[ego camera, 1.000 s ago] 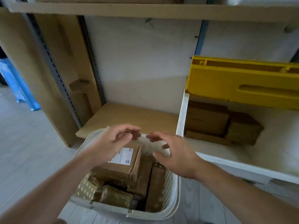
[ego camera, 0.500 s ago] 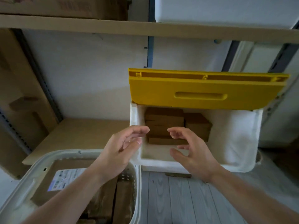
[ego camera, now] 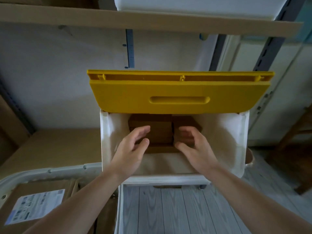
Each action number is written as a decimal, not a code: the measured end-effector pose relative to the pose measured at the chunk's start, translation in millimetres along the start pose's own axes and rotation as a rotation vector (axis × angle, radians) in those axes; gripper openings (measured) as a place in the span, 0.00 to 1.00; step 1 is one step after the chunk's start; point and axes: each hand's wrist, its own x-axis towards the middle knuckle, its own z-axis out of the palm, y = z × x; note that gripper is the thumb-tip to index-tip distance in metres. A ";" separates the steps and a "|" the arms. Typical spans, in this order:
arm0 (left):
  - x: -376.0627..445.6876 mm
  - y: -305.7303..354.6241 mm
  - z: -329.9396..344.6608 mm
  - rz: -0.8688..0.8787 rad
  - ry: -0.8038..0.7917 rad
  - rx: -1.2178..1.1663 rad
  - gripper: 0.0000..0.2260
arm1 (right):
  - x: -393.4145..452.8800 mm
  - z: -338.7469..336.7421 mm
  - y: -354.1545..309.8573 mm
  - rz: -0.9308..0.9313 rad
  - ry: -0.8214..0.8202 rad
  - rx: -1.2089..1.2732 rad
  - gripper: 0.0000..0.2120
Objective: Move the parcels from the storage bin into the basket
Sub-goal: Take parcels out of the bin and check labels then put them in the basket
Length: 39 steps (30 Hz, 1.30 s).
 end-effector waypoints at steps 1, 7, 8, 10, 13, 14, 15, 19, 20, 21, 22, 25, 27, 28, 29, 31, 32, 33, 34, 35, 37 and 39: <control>4.5 -1.7 3.4 -0.009 -0.004 0.006 0.17 | 6.8 0.0 3.9 0.034 0.013 0.014 0.23; 26.6 -19.4 25.7 -0.126 -0.048 0.015 0.19 | 53.2 17.3 40.5 0.397 0.101 0.158 0.28; 29.5 -22.9 29.6 -0.150 -0.055 0.020 0.19 | 59.1 22.8 46.6 0.431 0.103 0.173 0.28; 36.9 -26.4 37.3 -0.182 -0.051 0.026 0.18 | 68.3 32.0 54.1 0.469 0.104 0.161 0.30; 55.7 -25.9 49.9 -0.267 -0.015 0.026 0.18 | 80.2 39.1 64.8 0.494 0.160 0.077 0.29; 62.6 -24.7 55.1 -0.313 -0.007 0.010 0.18 | 84.5 39.6 69.2 0.527 0.196 0.069 0.28; 69.3 -23.3 61.5 -0.360 -0.015 -0.013 0.18 | 90.6 39.0 75.1 0.582 0.245 0.093 0.28; 93.2 -30.6 97.2 -0.467 -0.073 -0.090 0.14 | 114.1 36.7 92.8 0.828 0.402 0.468 0.22; 98.2 -35.1 106.3 -0.476 -0.088 -0.098 0.12 | 118.0 39.4 95.4 0.850 0.401 0.642 0.20; 102.7 -37.9 113.7 -0.488 -0.095 -0.101 0.11 | 120.2 42.8 96.9 0.842 0.393 0.789 0.21; 108.0 -41.3 119.7 -0.502 -0.103 -0.107 0.11 | 122.7 46.3 99.5 0.827 0.390 0.888 0.21; 122.5 -51.4 131.4 -0.558 -0.138 -0.116 0.13 | 133.7 48.6 111.3 0.802 0.402 1.039 0.21; 126.4 -51.0 135.1 -0.578 -0.153 -0.127 0.11 | 144.9 48.5 120.0 0.790 0.394 1.121 0.22; 129.2 -52.0 137.7 -0.574 -0.162 -0.140 0.13 | 150.1 49.0 122.3 0.785 0.375 1.147 0.23; 132.5 -54.2 141.5 -0.562 -0.176 -0.153 0.16 | 154.9 50.6 124.2 0.783 0.358 1.169 0.25; 136.2 -56.3 146.9 -0.537 -0.185 -0.152 0.22 | 162.4 53.5 124.8 0.787 0.327 1.150 0.31; 137.4 -57.2 148.4 -0.524 -0.184 -0.142 0.23 | 164.8 54.3 122.8 0.810 0.312 1.114 0.33; 137.9 -57.5 149.0 -0.514 -0.184 -0.139 0.22 | 166.6 54.8 119.7 0.839 0.294 1.068 0.34; 138.0 -57.1 149.0 -0.494 -0.188 -0.133 0.18 | 168.9 55.1 115.7 0.865 0.274 1.039 0.34; 138.0 -58.5 148.5 -0.470 -0.195 -0.118 0.13 | 171.3 56.2 112.6 0.887 0.250 1.006 0.32; 136.1 -59.2 147.5 -0.437 -0.224 -0.109 0.08 | 176.9 58.4 110.6 0.901 0.214 0.924 0.28; 133.9 -57.7 144.5 -0.430 -0.240 -0.101 0.08 | 181.8 60.7 110.9 0.910 0.221 0.837 0.27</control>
